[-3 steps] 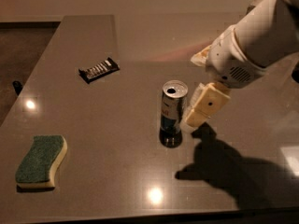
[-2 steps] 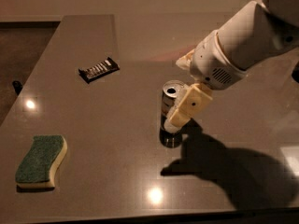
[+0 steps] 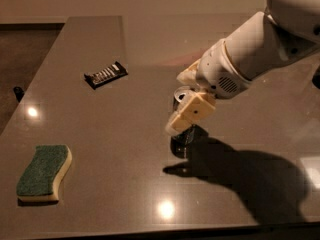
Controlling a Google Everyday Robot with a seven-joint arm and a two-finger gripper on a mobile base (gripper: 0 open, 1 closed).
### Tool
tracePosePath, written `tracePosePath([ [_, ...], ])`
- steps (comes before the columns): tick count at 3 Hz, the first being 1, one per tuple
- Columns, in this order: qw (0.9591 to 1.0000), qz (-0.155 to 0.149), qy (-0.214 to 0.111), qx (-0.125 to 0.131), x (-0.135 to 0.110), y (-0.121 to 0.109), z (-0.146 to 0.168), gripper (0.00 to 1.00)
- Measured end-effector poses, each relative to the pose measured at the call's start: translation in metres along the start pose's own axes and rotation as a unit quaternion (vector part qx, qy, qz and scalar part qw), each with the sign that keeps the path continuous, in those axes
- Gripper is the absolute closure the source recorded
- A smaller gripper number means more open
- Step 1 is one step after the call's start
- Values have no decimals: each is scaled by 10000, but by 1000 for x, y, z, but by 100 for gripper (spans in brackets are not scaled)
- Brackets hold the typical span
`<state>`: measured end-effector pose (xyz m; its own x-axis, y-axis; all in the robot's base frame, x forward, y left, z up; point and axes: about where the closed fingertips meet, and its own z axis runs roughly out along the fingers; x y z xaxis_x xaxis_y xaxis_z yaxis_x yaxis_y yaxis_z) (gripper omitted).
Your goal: Move redbull can near rxbar chocolate
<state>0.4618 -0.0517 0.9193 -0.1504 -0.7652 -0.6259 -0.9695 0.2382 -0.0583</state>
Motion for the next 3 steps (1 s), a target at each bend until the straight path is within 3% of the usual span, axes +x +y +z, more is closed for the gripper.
tracePosePath([
  [2, 9999, -84, -72, 30, -11, -7, -5, 65],
  [3, 9995, -251, -175, 12, -38, -13, -10, 95],
])
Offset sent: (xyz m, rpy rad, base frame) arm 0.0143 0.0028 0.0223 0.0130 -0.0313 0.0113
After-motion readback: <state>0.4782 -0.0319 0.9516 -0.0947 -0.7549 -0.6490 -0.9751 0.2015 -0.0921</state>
